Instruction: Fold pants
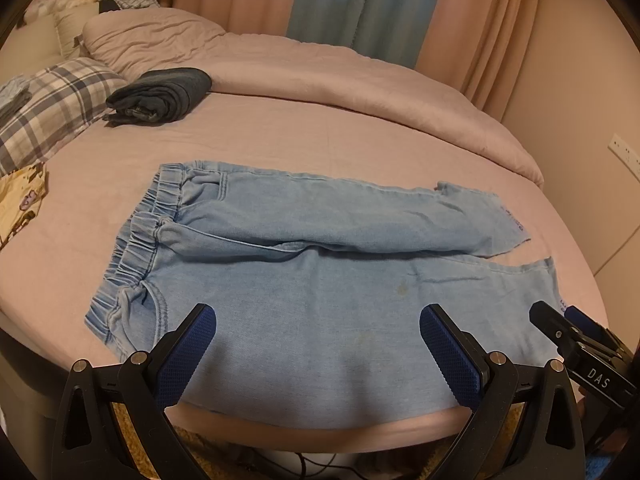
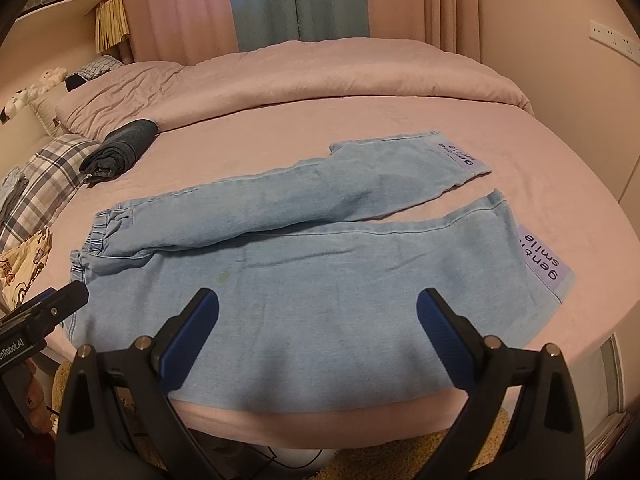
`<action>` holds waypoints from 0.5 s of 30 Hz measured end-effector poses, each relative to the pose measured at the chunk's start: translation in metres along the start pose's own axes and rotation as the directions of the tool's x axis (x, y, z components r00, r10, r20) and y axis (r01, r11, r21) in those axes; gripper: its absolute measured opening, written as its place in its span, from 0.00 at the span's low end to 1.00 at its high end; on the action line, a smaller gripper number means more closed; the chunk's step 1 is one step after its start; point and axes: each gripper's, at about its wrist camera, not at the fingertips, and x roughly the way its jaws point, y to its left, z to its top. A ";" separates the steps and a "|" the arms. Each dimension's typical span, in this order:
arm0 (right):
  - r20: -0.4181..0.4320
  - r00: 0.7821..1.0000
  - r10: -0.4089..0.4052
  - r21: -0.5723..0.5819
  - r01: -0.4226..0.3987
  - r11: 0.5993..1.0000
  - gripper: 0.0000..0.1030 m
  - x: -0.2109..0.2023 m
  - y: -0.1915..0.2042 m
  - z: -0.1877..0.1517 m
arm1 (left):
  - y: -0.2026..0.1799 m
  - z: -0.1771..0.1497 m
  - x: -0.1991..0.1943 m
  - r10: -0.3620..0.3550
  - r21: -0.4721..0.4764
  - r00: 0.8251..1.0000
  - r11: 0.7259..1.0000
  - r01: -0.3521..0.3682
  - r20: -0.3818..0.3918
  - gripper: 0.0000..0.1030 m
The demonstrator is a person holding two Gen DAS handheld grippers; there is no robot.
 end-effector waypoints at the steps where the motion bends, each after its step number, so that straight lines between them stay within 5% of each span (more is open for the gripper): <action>1: 0.000 1.000 0.000 0.001 0.000 1.000 0.97 0.000 0.000 0.000 | 0.000 0.000 0.000 0.001 0.000 1.000 1.000 -0.001 0.000 0.99; 15: 0.000 1.000 -0.006 0.004 0.006 1.000 0.97 -0.001 -0.002 0.000 | -0.002 0.000 0.002 0.016 0.015 1.000 1.000 -0.016 -0.009 0.99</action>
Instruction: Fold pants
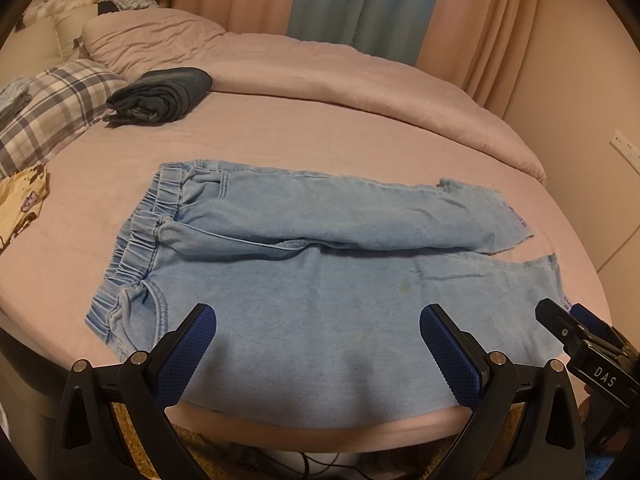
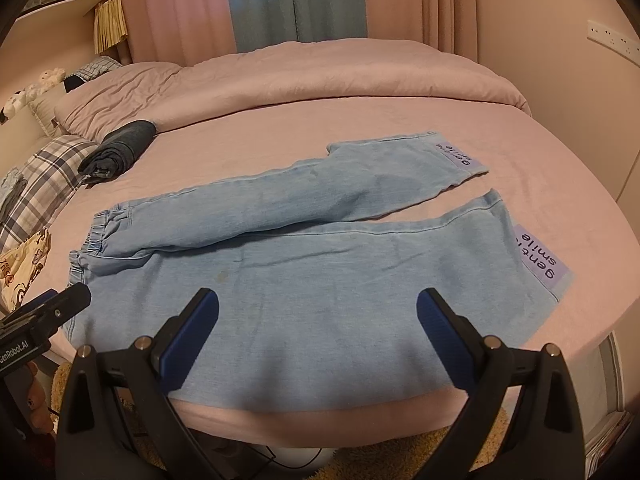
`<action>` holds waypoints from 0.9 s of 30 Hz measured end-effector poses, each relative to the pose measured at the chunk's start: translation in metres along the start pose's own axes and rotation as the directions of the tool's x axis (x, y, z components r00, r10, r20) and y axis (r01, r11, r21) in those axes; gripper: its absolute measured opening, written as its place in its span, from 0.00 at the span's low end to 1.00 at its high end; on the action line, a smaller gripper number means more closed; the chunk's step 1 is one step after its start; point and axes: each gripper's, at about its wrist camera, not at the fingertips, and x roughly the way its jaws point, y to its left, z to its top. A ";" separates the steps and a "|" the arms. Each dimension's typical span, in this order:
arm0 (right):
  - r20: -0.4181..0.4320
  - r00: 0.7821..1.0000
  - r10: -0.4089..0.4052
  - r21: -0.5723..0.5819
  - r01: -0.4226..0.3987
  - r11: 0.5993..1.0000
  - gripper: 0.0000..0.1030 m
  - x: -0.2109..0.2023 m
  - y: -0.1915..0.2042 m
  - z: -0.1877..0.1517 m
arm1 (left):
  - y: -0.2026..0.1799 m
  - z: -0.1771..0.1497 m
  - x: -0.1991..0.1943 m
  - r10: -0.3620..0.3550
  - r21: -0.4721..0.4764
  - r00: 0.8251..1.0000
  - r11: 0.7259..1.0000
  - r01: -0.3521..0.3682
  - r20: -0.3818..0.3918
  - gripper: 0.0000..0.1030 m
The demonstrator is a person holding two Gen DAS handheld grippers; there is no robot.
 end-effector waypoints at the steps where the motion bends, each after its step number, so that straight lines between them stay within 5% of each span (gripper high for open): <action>1: -0.001 1.000 -0.002 0.000 0.002 1.000 0.97 0.000 0.000 0.000 | -0.001 0.000 0.001 0.002 0.002 1.000 1.000 -0.002 -0.002 0.99; 27: -0.007 1.000 -0.016 -0.006 0.016 1.000 0.97 0.001 0.000 0.002 | 0.000 -0.002 0.004 0.015 0.005 1.000 1.000 -0.015 -0.020 0.99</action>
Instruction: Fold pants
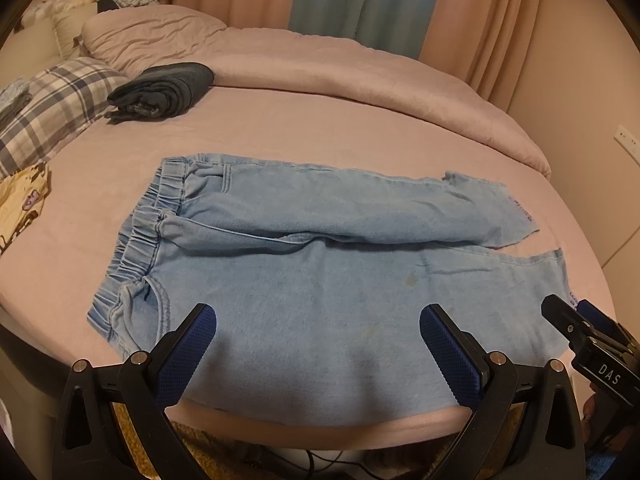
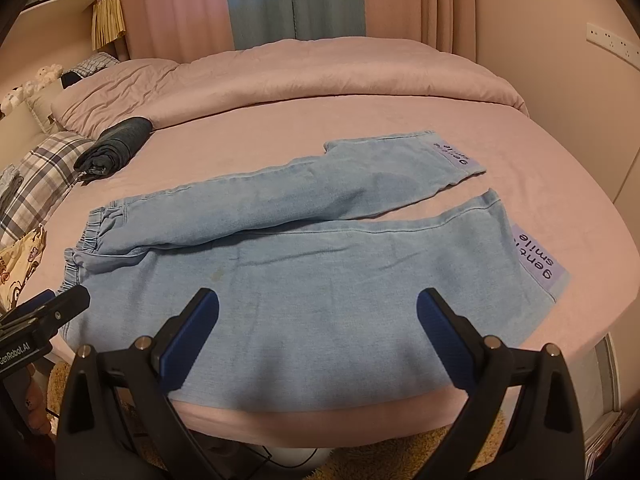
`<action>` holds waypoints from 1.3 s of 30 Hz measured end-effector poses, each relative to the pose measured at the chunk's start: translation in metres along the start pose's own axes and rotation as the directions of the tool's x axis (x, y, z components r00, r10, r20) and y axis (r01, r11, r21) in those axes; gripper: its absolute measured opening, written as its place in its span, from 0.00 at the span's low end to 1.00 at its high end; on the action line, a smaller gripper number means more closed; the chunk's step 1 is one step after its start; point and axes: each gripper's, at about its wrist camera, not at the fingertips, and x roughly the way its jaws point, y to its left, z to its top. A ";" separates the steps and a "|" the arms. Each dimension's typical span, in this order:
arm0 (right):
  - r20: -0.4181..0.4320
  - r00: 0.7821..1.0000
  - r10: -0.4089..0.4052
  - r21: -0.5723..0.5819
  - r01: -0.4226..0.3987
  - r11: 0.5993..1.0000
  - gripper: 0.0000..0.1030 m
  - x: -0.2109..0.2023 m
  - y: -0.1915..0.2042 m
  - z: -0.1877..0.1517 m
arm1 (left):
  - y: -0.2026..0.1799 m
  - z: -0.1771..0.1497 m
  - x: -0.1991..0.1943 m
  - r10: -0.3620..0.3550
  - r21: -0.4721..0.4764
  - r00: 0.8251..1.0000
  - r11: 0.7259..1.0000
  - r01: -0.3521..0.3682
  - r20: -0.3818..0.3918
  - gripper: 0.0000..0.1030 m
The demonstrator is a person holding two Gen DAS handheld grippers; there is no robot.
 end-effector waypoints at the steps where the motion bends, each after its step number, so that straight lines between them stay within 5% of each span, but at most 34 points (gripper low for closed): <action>1: -0.001 1.000 -0.001 0.001 0.001 1.000 0.97 0.000 0.000 0.000 | 0.000 0.000 0.001 0.001 0.000 1.000 1.000 -0.001 -0.002 0.99; 39: -0.013 1.000 -0.024 0.018 0.024 1.000 0.97 0.003 -0.006 -0.004 | 0.000 -0.002 0.003 0.004 0.009 1.000 1.000 -0.004 -0.018 0.99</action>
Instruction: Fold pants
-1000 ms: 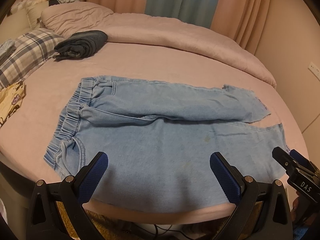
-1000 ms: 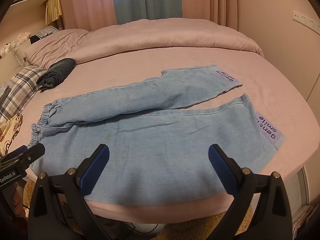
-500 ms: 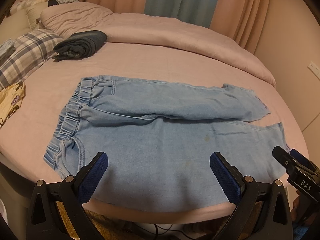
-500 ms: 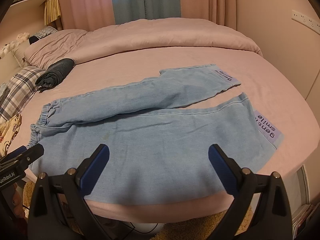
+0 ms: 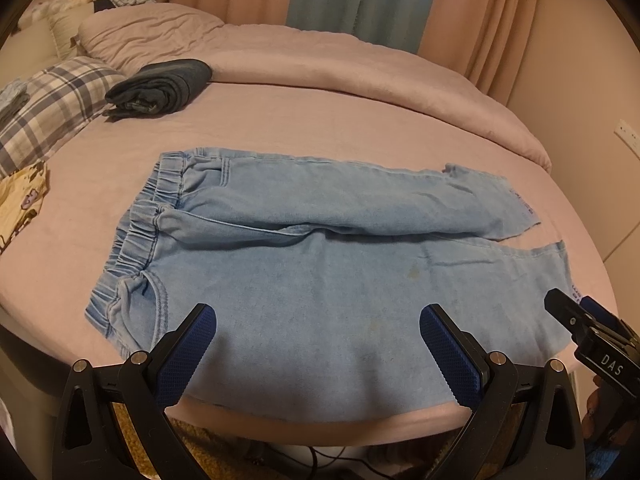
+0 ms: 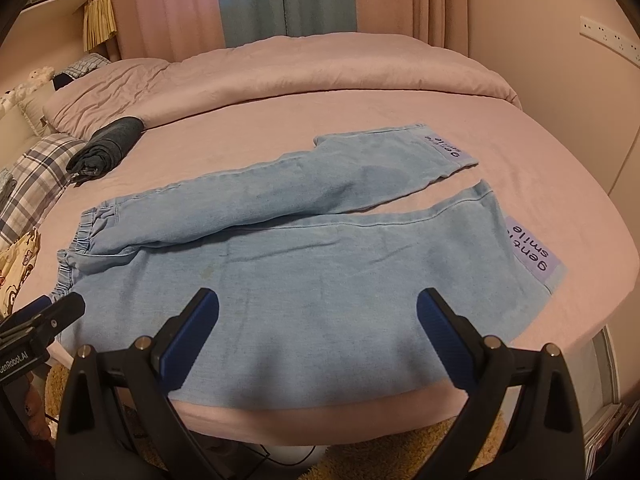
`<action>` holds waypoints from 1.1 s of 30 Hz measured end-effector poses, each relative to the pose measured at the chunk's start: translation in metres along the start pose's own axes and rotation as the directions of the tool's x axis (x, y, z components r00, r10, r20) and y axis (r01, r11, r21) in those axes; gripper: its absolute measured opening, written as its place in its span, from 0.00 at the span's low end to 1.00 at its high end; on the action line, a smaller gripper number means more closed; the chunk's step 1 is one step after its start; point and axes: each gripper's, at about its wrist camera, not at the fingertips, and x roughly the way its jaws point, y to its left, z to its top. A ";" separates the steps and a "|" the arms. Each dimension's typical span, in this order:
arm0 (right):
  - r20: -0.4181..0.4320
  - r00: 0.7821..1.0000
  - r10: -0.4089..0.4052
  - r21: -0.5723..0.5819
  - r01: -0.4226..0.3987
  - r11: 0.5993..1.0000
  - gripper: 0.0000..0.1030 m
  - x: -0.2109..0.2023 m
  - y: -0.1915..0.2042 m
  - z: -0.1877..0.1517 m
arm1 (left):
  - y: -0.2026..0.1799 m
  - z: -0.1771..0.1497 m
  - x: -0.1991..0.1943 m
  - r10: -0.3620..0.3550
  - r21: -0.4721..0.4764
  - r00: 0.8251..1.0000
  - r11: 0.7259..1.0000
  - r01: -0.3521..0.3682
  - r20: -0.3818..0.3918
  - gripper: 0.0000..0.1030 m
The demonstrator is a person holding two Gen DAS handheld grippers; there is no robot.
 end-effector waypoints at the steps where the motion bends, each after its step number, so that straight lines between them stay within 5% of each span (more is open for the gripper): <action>1: -0.001 1.000 -0.002 -0.002 0.002 1.000 0.97 0.000 0.000 -0.001 | 0.000 0.000 0.001 0.002 0.000 1.000 1.000 -0.002 -0.002 0.99; 22: -0.013 1.000 0.005 0.030 -0.004 1.000 0.97 0.006 -0.004 0.004 | 0.007 0.007 0.014 0.032 -0.023 0.999 0.999 -0.032 -0.007 0.99; 29: -0.001 0.999 0.037 0.121 -0.037 0.992 0.97 0.024 -0.026 0.055 | 0.013 0.036 0.036 0.025 -0.059 1.000 0.998 -0.025 0.009 0.94; 33: -0.040 0.998 0.051 0.122 -0.046 0.991 0.96 0.061 -0.023 0.100 | 0.019 0.034 0.064 0.032 -0.077 0.998 0.996 -0.036 -0.058 0.75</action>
